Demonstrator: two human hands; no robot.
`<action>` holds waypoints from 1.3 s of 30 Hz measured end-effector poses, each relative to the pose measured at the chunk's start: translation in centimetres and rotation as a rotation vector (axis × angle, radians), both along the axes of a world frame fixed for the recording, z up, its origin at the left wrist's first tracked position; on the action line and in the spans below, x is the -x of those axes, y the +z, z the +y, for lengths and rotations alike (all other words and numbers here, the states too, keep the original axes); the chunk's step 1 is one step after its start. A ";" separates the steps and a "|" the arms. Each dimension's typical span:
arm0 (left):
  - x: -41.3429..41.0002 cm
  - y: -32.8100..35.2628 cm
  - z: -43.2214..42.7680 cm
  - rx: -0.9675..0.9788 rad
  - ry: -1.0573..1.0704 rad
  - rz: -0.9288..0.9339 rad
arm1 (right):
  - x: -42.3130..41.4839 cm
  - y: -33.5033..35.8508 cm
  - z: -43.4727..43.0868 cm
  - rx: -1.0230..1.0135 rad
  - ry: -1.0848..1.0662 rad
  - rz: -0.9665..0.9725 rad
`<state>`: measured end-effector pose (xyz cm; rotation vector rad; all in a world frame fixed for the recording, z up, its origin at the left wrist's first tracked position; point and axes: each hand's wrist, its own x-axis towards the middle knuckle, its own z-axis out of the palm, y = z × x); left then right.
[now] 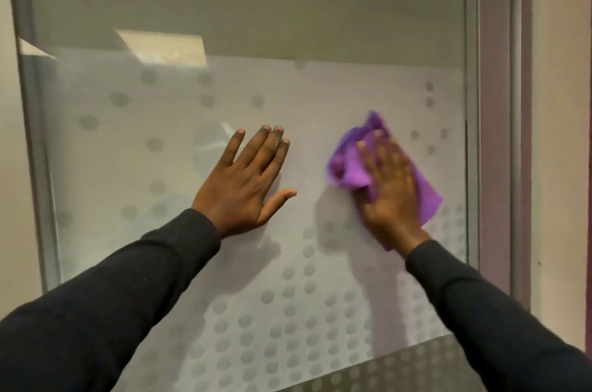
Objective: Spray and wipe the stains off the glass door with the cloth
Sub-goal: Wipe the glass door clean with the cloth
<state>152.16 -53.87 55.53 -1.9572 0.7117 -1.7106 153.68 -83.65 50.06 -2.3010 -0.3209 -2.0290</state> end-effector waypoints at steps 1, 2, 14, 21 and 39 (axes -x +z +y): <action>0.0 0.0 0.0 0.001 0.005 0.003 | 0.1 0.9 -2.1 -0.164 0.019 -0.020; -0.1 0.0 0.0 0.002 0.007 0.005 | 0.3 1.8 -3.9 -0.351 0.045 -0.026; 1.3 0.7 0.5 0.077 -0.116 0.125 | 0.1 7.8 0.2 -0.892 0.018 0.025; 2.3 1.9 10.1 0.253 -0.138 0.084 | 0.6 8.8 10.1 -0.568 0.061 0.002; 1.7 1.4 26.8 0.482 0.074 -0.002 | 1.1 3.4 31.2 0.030 0.111 -0.024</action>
